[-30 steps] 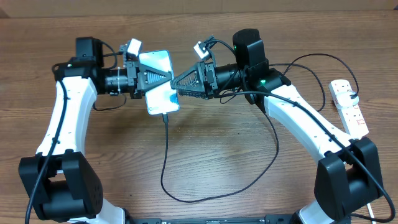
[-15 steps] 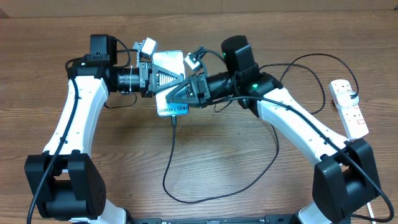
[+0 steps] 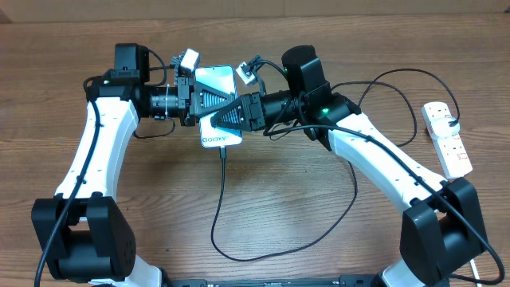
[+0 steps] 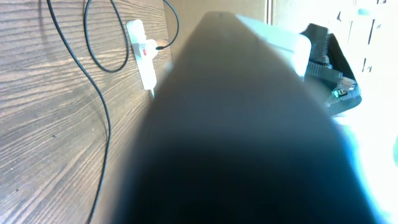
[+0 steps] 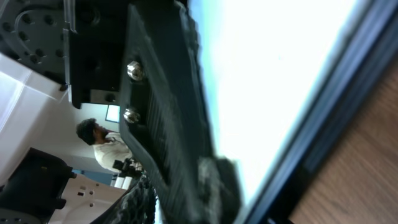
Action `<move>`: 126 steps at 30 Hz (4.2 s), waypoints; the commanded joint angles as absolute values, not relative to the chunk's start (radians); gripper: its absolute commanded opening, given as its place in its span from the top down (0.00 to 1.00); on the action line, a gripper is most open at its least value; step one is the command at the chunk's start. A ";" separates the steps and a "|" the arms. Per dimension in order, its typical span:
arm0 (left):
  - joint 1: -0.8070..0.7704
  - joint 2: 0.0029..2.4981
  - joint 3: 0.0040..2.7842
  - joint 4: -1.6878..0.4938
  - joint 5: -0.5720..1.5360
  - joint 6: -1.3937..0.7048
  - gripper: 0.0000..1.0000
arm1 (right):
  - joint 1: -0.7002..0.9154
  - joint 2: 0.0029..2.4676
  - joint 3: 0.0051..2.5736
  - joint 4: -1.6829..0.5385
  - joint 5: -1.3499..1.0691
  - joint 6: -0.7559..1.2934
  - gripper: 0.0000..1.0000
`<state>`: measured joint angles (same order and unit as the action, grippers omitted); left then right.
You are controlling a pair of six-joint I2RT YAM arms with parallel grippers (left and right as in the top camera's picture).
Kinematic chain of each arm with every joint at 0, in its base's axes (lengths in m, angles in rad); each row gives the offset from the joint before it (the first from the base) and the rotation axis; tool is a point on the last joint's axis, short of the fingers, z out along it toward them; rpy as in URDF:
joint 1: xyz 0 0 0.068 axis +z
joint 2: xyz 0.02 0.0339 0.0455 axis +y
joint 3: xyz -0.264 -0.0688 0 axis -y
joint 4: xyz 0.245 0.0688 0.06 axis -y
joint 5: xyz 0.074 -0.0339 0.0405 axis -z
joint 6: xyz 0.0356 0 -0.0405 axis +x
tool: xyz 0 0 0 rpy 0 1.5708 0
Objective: Plug charger to phone and switch on socket
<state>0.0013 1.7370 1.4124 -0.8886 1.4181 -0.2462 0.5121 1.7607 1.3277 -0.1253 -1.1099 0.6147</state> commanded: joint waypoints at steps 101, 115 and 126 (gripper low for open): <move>0.058 1.716 1.416 -0.919 0.225 -0.300 0.00 | 0.431 2.078 1.605 -0.938 -0.138 0.462 0.40; 0.058 1.716 1.416 -0.919 0.225 -0.300 0.00 | 0.115 1.861 1.776 -1.355 0.044 0.466 0.96; 0.058 1.716 1.416 -0.919 0.225 -0.300 0.01 | -0.375 1.853 1.774 -1.309 0.060 0.384 0.14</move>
<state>0.0570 1.7363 1.4071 -0.9199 0.2337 -0.2974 -0.3000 1.8912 1.7523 -1.3296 0.0341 0.4435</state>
